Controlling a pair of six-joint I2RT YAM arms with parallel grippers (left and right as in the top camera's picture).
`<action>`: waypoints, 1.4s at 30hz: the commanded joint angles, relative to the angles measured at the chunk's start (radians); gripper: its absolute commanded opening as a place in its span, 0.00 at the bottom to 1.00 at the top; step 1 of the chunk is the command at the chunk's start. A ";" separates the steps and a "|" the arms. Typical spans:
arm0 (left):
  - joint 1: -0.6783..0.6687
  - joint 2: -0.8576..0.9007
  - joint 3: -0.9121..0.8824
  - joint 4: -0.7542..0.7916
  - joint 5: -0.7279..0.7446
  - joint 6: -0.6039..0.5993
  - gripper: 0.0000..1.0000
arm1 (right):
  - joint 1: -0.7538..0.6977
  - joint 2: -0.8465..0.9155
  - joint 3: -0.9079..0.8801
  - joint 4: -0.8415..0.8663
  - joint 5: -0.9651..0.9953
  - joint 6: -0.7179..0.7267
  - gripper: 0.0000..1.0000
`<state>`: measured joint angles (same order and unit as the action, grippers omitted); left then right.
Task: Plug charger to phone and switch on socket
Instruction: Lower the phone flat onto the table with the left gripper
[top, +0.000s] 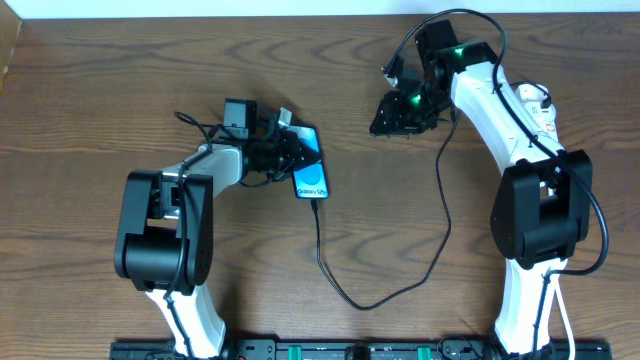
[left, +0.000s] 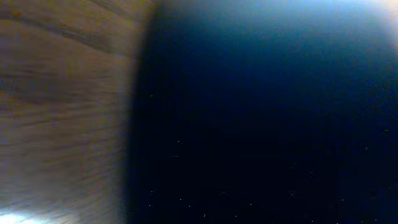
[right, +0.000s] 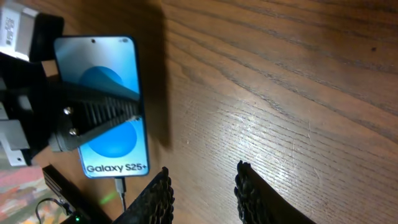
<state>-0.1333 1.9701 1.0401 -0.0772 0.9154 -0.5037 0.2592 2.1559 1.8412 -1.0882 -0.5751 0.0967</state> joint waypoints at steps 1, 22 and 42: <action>-0.037 0.036 0.011 0.002 0.006 0.021 0.08 | 0.002 -0.008 0.010 -0.004 0.003 -0.016 0.33; -0.045 0.052 0.011 -0.064 -0.173 0.021 0.89 | 0.002 -0.008 0.010 -0.020 0.032 -0.016 0.34; -0.045 0.009 0.019 -0.200 -0.415 0.021 0.95 | 0.002 -0.007 0.010 -0.020 0.072 -0.016 0.36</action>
<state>-0.1852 1.9297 1.0996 -0.2470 0.6899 -0.4969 0.2592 2.1559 1.8412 -1.1069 -0.5137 0.0940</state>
